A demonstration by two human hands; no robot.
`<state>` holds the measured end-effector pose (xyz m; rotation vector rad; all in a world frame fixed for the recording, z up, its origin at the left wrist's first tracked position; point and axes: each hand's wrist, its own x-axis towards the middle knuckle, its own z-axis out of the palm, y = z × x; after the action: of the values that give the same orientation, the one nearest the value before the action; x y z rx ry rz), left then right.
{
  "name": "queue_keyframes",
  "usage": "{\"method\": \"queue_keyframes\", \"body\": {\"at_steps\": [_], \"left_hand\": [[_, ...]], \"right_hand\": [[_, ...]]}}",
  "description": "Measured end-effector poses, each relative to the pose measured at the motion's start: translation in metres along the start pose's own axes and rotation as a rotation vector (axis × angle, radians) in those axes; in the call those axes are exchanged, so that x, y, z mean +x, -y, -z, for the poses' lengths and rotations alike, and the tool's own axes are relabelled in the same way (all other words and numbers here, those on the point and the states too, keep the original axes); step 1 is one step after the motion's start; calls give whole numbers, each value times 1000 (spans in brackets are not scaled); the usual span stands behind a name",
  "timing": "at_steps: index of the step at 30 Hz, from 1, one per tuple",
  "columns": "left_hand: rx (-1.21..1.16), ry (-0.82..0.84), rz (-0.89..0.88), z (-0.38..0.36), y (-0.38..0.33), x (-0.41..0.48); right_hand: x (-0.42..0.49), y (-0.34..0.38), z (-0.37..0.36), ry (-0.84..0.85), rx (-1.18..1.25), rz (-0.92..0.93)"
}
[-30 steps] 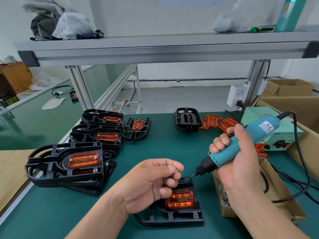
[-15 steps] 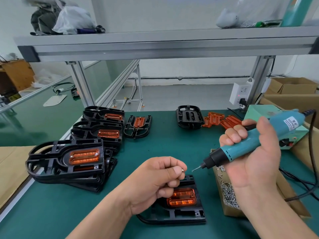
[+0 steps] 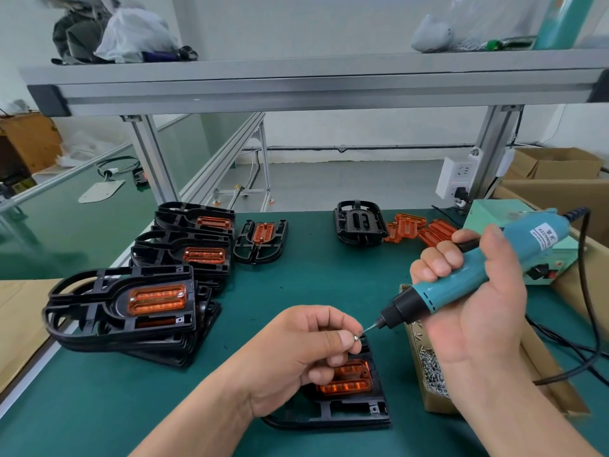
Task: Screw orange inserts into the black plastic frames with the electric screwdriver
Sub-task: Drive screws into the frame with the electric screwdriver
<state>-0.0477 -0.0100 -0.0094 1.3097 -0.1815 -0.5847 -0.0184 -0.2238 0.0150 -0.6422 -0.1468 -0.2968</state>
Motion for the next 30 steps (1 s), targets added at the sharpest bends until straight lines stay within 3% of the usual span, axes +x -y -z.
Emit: {"method": "queue_keyframes", "body": {"at_steps": [30], "left_hand": [[111, -52, -7, 7, 3, 3]], "right_hand": [[-1, -7, 2, -44, -6, -29]]}}
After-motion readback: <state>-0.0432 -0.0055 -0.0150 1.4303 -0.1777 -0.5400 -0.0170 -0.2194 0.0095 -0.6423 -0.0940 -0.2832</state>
